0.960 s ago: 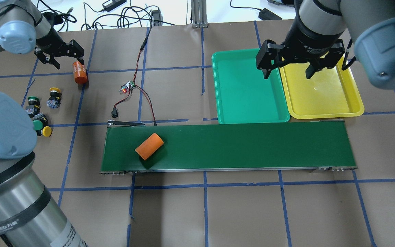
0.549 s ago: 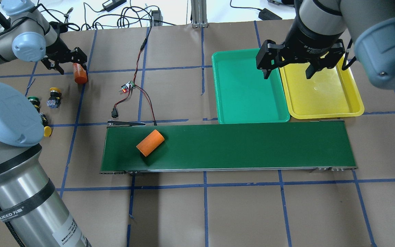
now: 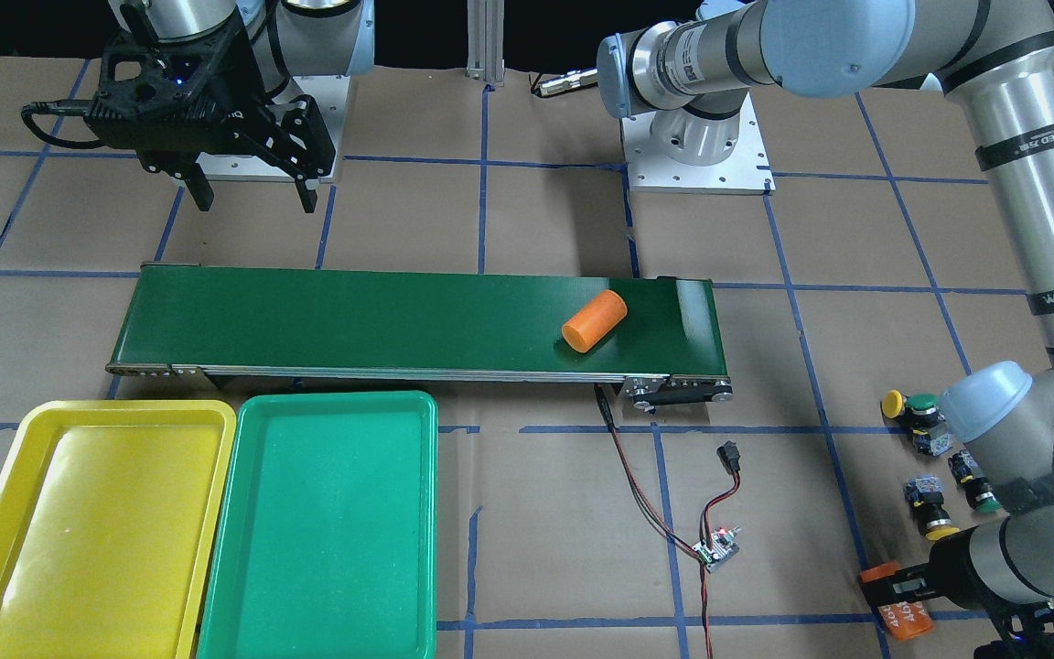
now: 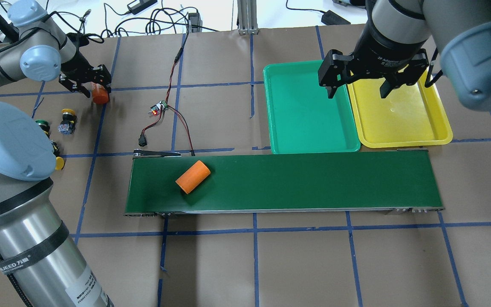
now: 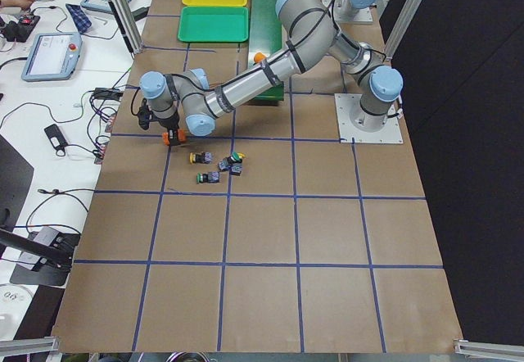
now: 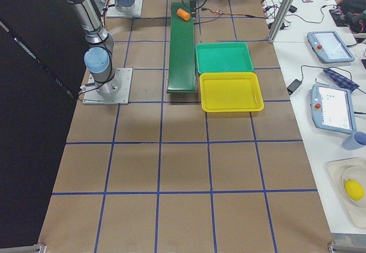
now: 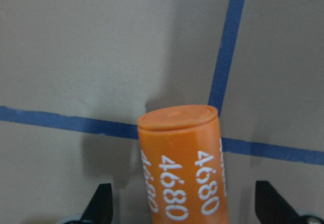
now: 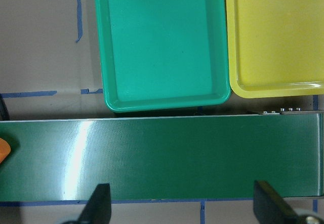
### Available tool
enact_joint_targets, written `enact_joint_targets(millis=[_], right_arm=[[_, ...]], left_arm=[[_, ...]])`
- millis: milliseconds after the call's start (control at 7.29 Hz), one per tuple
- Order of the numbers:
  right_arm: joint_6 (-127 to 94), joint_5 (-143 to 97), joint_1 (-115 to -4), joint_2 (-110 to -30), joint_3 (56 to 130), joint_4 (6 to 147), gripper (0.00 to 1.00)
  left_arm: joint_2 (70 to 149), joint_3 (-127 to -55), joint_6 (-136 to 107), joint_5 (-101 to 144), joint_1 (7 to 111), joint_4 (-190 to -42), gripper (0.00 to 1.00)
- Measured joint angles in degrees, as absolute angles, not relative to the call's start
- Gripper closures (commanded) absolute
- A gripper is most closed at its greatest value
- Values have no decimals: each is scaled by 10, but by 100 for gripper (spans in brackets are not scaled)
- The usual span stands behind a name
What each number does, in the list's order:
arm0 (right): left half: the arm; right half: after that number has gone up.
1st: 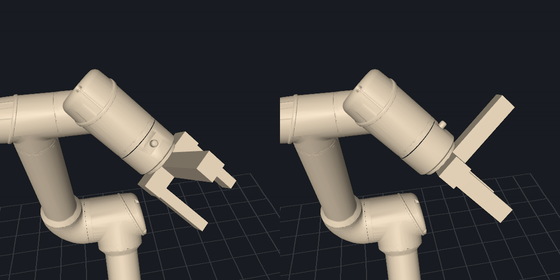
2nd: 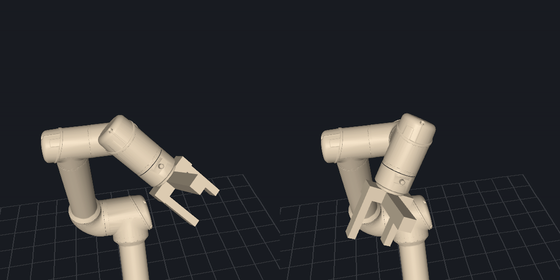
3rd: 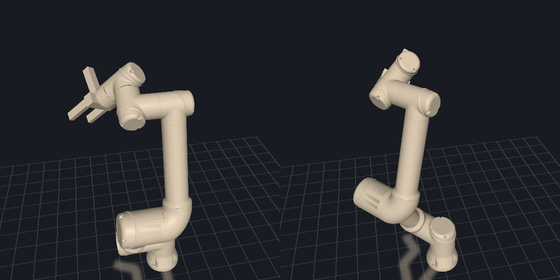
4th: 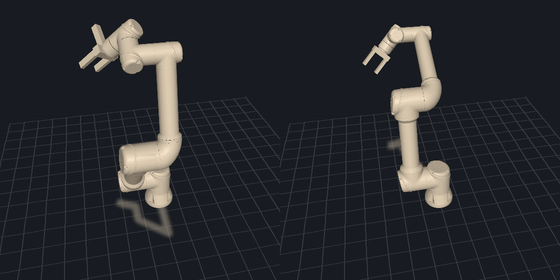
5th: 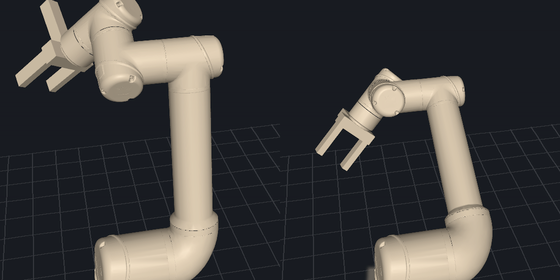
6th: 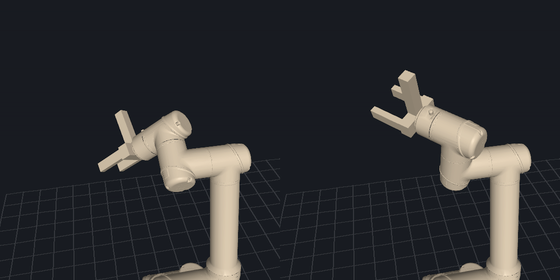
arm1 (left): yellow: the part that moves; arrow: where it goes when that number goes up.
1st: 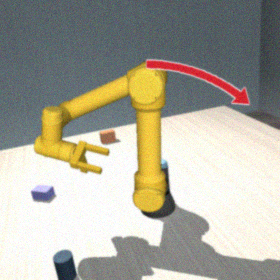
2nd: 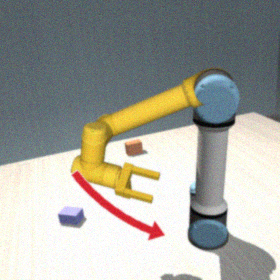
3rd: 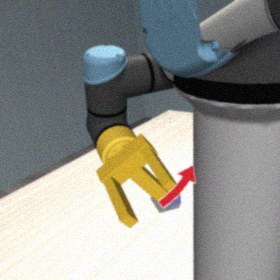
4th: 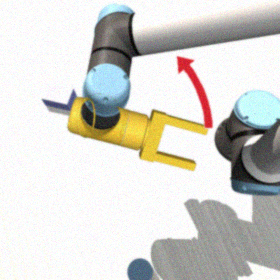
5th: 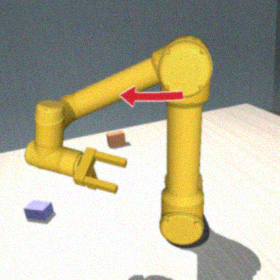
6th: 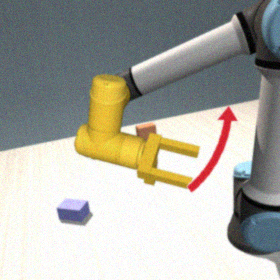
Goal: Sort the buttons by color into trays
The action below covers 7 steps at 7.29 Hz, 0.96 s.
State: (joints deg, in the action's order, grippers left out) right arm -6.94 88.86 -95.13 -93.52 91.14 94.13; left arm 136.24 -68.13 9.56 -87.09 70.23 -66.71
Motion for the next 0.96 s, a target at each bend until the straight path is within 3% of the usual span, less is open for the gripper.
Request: enact_joint_targets(millis=[411,960], right_arm=[[-69,889,-952,-935,911,942,0],[-69,889,-952,-935,911,942,0]], left_arm=[[1275,-751,44,-874,721,-719,100],[1081,-944,-168,-874,799,-745,100]])
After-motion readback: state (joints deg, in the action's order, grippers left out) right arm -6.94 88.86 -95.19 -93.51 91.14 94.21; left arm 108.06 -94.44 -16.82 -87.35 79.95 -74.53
